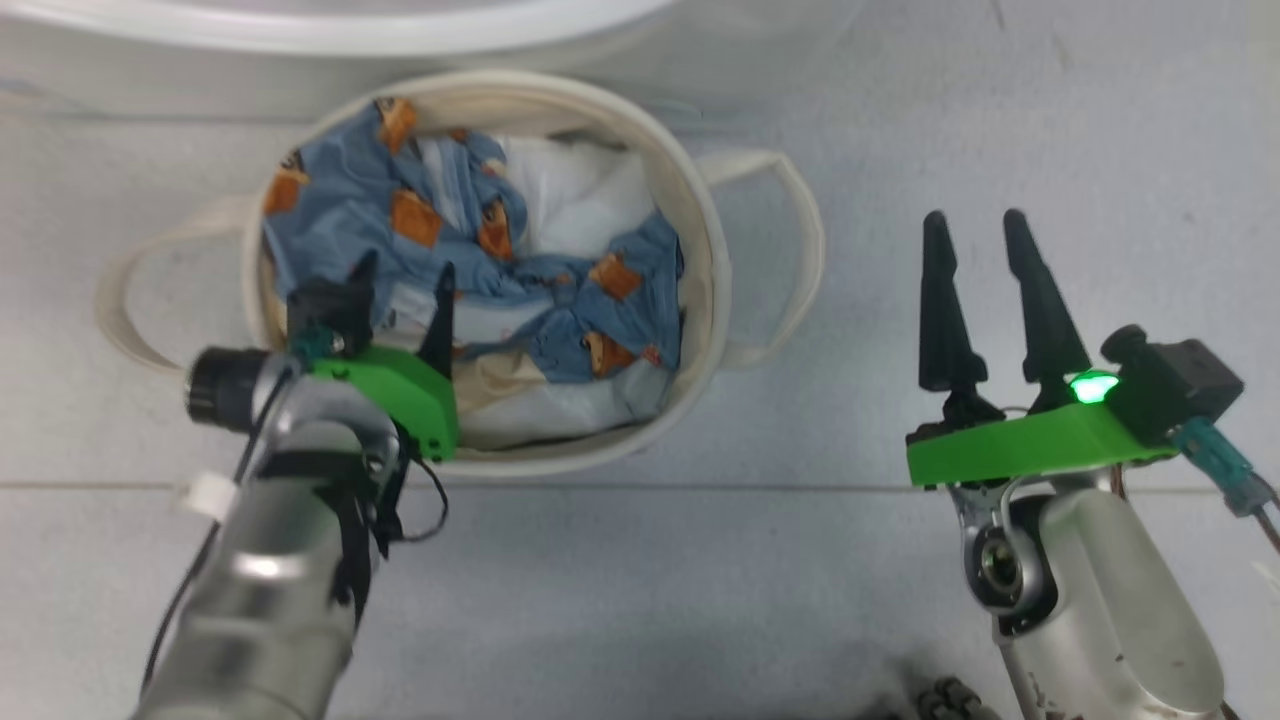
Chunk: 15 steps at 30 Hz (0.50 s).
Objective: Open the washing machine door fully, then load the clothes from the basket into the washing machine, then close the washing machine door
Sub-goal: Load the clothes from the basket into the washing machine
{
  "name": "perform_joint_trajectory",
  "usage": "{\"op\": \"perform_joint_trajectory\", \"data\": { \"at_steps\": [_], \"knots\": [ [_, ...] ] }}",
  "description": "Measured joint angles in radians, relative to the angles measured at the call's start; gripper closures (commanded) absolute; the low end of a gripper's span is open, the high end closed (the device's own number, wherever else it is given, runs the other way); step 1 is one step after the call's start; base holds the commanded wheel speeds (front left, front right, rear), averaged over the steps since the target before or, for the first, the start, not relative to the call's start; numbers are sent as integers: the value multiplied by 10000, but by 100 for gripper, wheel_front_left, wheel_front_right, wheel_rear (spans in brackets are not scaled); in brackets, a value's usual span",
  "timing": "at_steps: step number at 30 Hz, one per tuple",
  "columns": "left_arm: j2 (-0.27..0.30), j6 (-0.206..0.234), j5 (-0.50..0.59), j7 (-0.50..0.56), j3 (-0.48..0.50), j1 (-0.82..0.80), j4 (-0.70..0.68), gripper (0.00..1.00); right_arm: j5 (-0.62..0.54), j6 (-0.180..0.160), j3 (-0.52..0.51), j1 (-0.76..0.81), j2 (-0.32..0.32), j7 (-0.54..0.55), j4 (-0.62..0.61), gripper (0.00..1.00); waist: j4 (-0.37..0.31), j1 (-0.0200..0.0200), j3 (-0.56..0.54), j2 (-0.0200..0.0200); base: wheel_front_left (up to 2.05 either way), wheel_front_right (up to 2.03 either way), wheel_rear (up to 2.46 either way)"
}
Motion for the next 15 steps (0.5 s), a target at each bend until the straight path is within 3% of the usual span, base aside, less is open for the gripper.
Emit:
{"op": "perform_joint_trajectory", "data": {
  "at_steps": [7, 12, 15],
  "knots": [
    [123, 594, -98, 173, 330, -1797, 1657, 0, -52, 0, 2, -386, 0, 0, -211, 0, -213, 0, 916, 0, 0, 0, 0],
    [278, 1143, -387, 1083, 635, -2813, 2153, 0, -56, 0, 17, -558, 0, 0, -290, 0, -486, -1, 1460, 0, 0, 0, 0],
    [265, 1237, -395, 1638, 625, -3043, 2274, 0, -56, 0, 6, -559, 0, 0, -318, 0, -620, -2, 1717, 0, 0, 0, 0]
  ]
}}
